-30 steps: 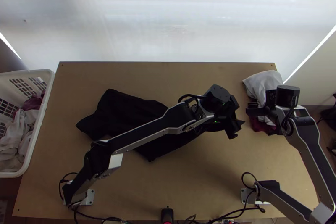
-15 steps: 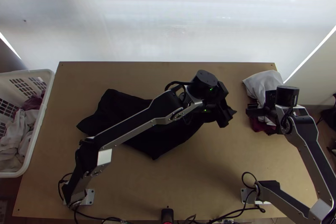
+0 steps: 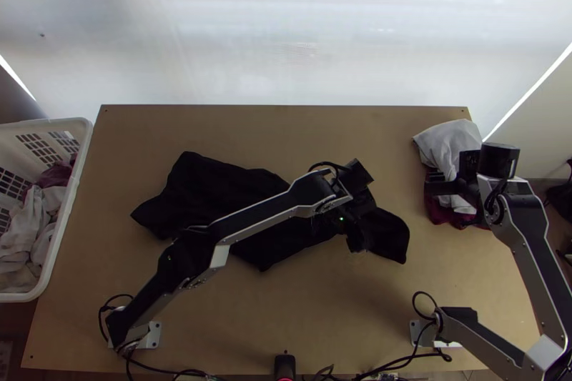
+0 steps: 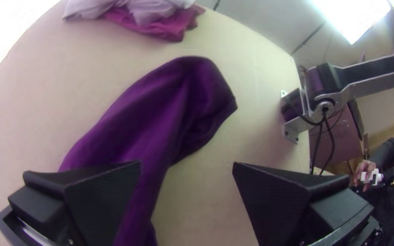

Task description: Fold the t-shirt

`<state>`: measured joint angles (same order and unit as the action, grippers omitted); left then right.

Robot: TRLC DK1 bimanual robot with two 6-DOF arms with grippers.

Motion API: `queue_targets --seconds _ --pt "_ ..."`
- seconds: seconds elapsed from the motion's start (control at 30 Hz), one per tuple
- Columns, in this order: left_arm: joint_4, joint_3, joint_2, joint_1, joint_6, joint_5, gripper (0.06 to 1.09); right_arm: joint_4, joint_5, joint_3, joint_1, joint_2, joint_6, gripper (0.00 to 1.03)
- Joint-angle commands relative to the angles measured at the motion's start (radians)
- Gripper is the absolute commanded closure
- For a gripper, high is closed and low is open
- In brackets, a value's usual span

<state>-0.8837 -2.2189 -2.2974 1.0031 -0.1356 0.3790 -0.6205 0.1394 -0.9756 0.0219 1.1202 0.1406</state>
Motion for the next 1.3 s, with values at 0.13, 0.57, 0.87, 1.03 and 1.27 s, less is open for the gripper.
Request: queue_targets --seconds 0.13,0.57,0.87,1.03,1.27 --pt "-0.032 0.044 0.038 -0.152 -0.041 -0.147 0.11 -0.015 -0.038 0.021 -0.013 -0.062 0.031 0.05" --pt "0.275 0.665 0.532 -0.451 -0.151 -0.451 0.11 0.005 -0.035 0.064 -0.29 -0.085 -0.05 0.1" --pt "0.568 1.119 0.777 -0.672 -0.193 -0.508 0.11 0.015 -0.015 0.043 -0.366 -0.028 -0.087 0.05" --pt "0.588 1.22 0.788 -0.824 -0.269 -0.5 0.11 -0.001 -0.015 0.031 -0.398 -0.019 -0.108 0.05" --pt "0.574 1.26 0.813 -1.054 -0.28 -0.448 0.11 -0.019 -0.015 0.021 -0.442 -0.014 -0.154 0.05"
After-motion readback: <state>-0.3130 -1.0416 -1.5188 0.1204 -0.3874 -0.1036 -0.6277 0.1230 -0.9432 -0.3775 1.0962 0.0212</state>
